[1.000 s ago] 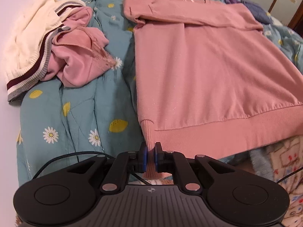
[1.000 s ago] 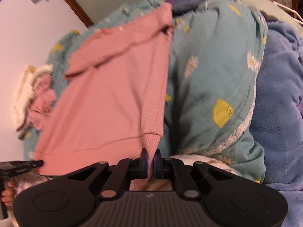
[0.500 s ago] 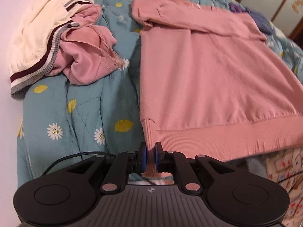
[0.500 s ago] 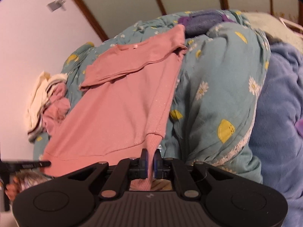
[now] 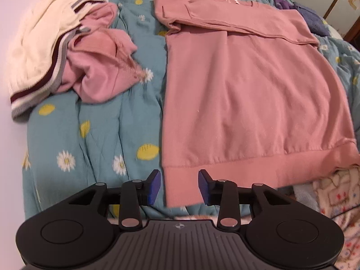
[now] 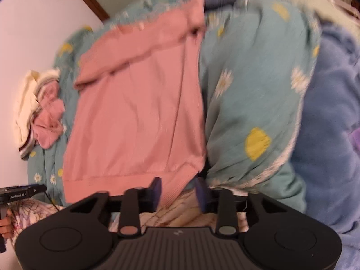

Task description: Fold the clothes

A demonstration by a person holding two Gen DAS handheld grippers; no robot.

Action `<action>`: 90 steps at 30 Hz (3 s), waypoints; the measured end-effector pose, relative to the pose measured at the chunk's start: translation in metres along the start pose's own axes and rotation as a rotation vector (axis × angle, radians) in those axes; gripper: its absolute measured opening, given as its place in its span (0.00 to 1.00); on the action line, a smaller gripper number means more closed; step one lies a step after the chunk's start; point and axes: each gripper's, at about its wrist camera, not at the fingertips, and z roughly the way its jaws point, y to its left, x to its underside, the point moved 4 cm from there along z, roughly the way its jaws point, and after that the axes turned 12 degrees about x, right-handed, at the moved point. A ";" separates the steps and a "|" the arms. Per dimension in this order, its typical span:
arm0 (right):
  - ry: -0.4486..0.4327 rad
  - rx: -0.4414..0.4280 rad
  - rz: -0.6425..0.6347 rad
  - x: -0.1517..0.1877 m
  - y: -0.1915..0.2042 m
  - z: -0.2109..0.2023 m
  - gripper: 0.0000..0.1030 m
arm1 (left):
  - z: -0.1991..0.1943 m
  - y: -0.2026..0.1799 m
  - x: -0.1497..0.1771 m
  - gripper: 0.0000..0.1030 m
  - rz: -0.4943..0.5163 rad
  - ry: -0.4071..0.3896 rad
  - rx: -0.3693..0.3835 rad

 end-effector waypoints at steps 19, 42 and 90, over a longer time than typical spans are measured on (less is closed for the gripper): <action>-0.022 -0.079 0.096 -0.006 0.002 0.017 0.08 | 0.083 0.027 -0.016 0.20 -0.144 0.276 0.029; -0.112 -0.172 0.153 -0.002 -0.014 0.007 0.07 | 0.036 0.032 -0.024 0.04 -0.268 0.077 0.108; -0.374 0.066 0.054 -0.377 0.028 0.077 0.33 | 0.111 0.058 -0.390 0.35 -0.207 -0.197 0.218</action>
